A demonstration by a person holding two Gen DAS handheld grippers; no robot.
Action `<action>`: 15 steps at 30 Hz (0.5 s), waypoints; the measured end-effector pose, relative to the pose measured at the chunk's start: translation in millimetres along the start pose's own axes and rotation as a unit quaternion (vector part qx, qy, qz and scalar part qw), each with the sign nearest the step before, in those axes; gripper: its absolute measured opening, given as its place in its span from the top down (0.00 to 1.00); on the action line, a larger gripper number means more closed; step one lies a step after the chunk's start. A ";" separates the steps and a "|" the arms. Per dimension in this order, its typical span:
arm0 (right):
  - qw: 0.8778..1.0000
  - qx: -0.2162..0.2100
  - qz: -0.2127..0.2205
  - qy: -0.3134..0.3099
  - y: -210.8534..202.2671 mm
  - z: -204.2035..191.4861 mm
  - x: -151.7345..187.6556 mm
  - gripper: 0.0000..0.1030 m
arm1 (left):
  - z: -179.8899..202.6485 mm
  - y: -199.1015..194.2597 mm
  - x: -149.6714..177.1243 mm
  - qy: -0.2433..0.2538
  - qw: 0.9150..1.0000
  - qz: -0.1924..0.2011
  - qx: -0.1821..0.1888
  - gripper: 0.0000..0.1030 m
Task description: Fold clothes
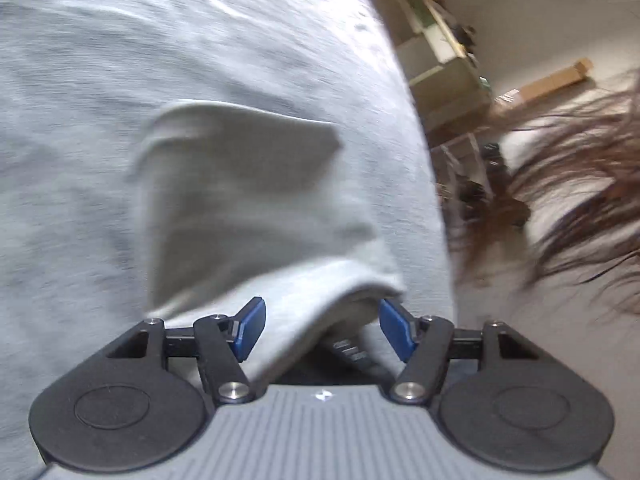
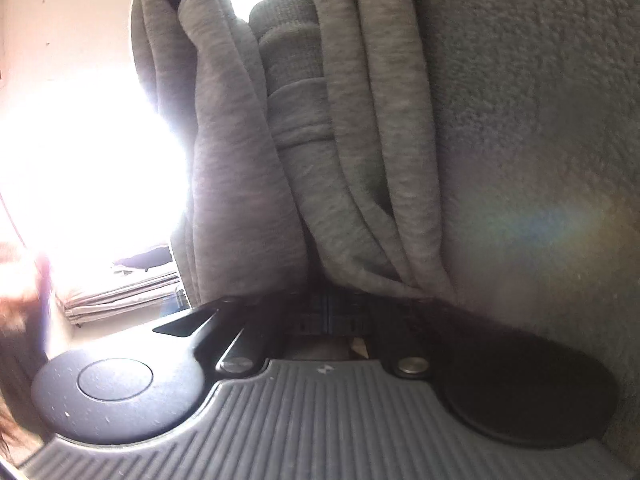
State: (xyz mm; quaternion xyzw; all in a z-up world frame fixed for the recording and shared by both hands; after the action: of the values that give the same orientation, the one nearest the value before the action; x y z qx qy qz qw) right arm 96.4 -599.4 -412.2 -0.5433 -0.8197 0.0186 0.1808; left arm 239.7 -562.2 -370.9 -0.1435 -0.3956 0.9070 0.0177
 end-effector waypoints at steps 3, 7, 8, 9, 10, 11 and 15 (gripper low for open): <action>1.000 0.001 0.003 0.007 -0.2 -0.5 0.9 1.00 | -23.8 -1.2 6.7 -0.017 0.999 0.000 -0.034 0.38; 1.000 -0.003 0.018 0.011 -1.4 -1.2 4.0 1.00 | -41.5 15.5 27.9 -0.014 0.998 -0.022 -0.066 0.39; 1.000 -0.003 0.020 0.013 -2.2 -1.2 4.7 1.00 | -44.0 14.8 32.0 -0.012 0.997 -0.022 -0.068 0.39; 1.000 0.001 0.022 0.014 -3.9 -1.8 5.1 1.00 | -45.5 14.0 35.2 -0.011 0.997 -0.023 -0.069 0.39; 1.000 0.008 0.023 0.010 -6.7 -2.8 5.6 0.99 | -44.4 13.2 36.3 -0.010 0.997 -0.024 -0.066 0.39; 1.000 0.015 0.024 0.007 -9.5 -3.7 6.1 0.99 | -44.5 13.3 37.8 -0.012 0.997 -0.024 -0.065 0.38; 0.999 0.035 0.036 -0.002 -30.4 -8.6 5.4 0.95 | -47.9 16.5 39.7 -0.027 0.998 -0.028 -0.055 0.38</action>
State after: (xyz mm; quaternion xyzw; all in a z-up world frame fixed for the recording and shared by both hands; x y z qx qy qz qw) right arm 70.4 -608.4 -395.8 -0.5654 -0.7990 0.0544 0.1972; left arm 216.2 -533.6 -423.6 -0.1083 -0.4492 0.8865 0.0243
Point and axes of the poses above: each gripper's, at about its wrist camera, not at the fingertips, and y roughly the way its jaws point, z to its right, x to its underside, the point moved 7 cm from there along y, roughly the way its jaws point, and after that the axes turned 1 degree about -y, right-handed, at the moved point
